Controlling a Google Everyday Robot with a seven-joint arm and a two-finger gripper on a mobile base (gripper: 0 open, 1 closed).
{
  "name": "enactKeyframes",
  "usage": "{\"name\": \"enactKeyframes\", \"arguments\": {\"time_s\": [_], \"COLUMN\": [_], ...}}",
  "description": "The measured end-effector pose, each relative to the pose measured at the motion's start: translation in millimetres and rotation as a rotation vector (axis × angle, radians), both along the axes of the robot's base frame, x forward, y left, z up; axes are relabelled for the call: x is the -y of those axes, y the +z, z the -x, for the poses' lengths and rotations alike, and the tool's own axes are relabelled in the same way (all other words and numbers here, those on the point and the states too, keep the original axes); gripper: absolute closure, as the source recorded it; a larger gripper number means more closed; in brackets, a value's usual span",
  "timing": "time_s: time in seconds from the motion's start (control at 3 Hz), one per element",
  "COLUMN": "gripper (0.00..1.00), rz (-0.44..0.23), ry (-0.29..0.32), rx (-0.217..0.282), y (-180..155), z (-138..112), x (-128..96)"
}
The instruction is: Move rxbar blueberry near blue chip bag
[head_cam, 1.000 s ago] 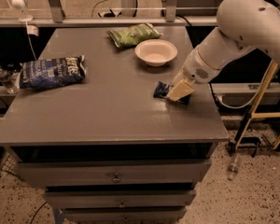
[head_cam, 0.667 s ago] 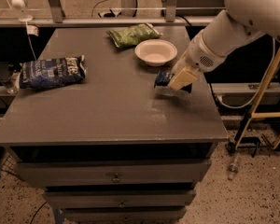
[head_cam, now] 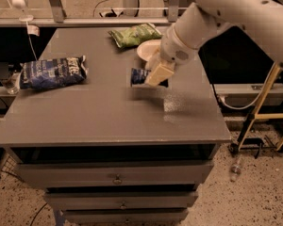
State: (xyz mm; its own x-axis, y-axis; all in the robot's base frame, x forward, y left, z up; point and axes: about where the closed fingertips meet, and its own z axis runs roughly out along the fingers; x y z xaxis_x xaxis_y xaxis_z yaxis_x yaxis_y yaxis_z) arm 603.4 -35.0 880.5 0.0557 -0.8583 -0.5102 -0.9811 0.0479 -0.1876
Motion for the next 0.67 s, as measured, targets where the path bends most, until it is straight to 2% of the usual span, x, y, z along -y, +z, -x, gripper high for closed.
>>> {"name": "enactKeyframes", "arguments": {"time_s": [0.33,0.67], "gripper": [1.00,1.00], "rz": [0.015,0.009], "ry": [0.282,0.417], "rx": [0.030,0.033], "y": [7.7,7.3], "z": [-12.3,-23.3], "x": [-89.7,-138.7]}}
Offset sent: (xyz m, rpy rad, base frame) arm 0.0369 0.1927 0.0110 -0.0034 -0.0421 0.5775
